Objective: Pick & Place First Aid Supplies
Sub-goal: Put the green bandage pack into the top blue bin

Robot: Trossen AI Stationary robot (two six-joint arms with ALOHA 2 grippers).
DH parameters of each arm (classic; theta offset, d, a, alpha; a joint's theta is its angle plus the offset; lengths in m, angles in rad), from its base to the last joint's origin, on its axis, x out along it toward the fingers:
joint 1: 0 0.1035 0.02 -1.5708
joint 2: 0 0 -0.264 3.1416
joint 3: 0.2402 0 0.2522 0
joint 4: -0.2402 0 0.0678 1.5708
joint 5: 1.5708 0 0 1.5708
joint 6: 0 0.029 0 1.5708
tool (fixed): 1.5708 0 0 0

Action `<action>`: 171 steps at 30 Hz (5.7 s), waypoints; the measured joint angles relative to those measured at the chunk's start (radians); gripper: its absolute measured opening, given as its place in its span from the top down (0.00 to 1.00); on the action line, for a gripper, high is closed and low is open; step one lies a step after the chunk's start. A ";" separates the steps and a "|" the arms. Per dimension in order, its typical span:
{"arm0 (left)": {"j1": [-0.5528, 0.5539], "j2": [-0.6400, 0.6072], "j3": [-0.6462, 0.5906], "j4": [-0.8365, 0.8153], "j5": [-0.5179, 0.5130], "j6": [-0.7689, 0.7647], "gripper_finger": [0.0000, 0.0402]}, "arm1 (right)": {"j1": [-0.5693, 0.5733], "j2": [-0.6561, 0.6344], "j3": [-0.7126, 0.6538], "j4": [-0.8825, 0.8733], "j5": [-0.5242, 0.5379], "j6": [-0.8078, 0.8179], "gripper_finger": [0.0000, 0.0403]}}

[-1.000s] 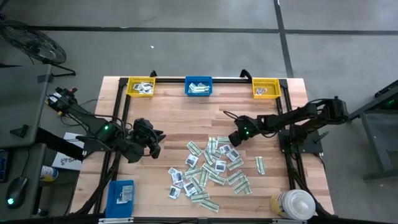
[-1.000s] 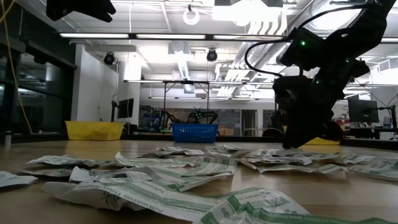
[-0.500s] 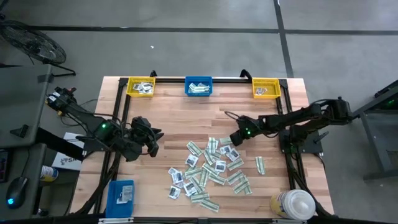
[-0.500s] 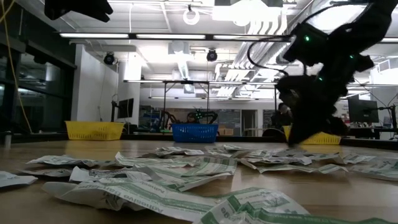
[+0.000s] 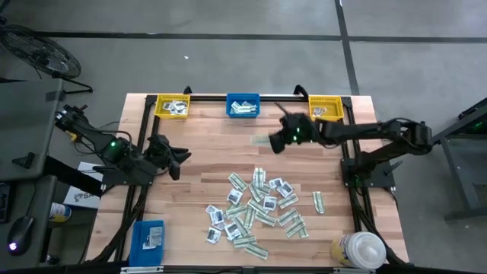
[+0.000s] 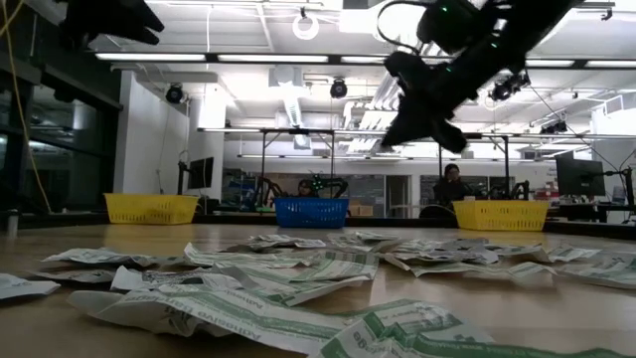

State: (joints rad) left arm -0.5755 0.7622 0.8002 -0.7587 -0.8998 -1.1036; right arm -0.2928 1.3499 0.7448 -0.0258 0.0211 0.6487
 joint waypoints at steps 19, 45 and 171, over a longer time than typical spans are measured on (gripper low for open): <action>0.000 -0.348 -0.537 0.646 0.083 0.144 0.76 | -0.330 0.452 0.540 -0.206 -0.195 -0.207 1.00; 0.000 -0.505 -0.780 1.047 0.258 0.342 0.76 | -0.348 0.749 0.836 -0.309 -0.107 -0.106 0.97; 0.000 -0.505 -0.784 0.986 0.324 0.336 0.76 | 0.174 0.532 0.354 -0.520 0.236 -0.395 0.56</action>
State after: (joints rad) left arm -0.5755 0.2577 0.0158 0.2274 -0.5762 -0.7673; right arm -0.1192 1.8820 1.0992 -0.5453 0.2567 0.2536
